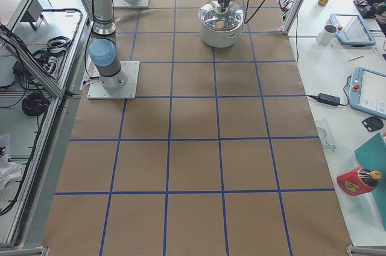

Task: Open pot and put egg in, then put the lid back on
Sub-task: 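Withdraw left gripper while right gripper carries lid back over pot, then lower glass lid onto pot with right gripper and seat it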

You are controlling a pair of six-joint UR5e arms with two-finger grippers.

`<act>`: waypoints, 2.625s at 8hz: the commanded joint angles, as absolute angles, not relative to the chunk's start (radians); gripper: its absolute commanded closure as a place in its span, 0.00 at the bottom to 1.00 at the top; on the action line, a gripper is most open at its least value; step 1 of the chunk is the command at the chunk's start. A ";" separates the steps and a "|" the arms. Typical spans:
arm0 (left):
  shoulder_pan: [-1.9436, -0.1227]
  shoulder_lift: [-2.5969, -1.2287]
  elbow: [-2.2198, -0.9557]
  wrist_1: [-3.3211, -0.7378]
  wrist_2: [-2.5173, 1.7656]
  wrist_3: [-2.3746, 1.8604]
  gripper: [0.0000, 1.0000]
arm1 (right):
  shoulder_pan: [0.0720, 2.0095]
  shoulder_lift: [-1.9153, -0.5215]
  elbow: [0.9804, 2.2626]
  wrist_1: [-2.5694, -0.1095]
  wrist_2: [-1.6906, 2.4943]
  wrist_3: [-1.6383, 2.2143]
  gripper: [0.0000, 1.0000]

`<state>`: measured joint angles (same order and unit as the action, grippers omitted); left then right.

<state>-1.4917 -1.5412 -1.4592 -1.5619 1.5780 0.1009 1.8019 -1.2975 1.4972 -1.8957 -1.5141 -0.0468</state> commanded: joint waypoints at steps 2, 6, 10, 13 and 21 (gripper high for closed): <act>-1.486 -1.543 -1.474 -1.601 1.575 0.141 0.00 | 1.853 -1.243 1.486 -1.916 -1.485 0.018 1.00; -1.494 -1.543 -1.477 -1.600 1.580 0.143 0.00 | 1.871 -1.220 1.470 -1.916 -1.483 0.034 1.00; -1.494 -1.543 -1.479 -1.601 1.582 0.141 0.00 | 1.879 -1.198 1.453 -1.927 -1.488 0.028 1.00; -1.494 -1.545 -1.479 -1.601 1.580 0.140 0.00 | 1.878 -1.181 1.451 -1.931 -1.500 0.025 1.00; -1.493 -1.543 -1.480 -1.603 1.583 0.132 0.00 | 1.878 -1.166 1.450 -1.940 -1.519 0.052 1.00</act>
<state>-1.4929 -1.5440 -1.4802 -1.6021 1.5824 0.1309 1.8789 -1.1697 1.4499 -1.9355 -1.5203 0.0464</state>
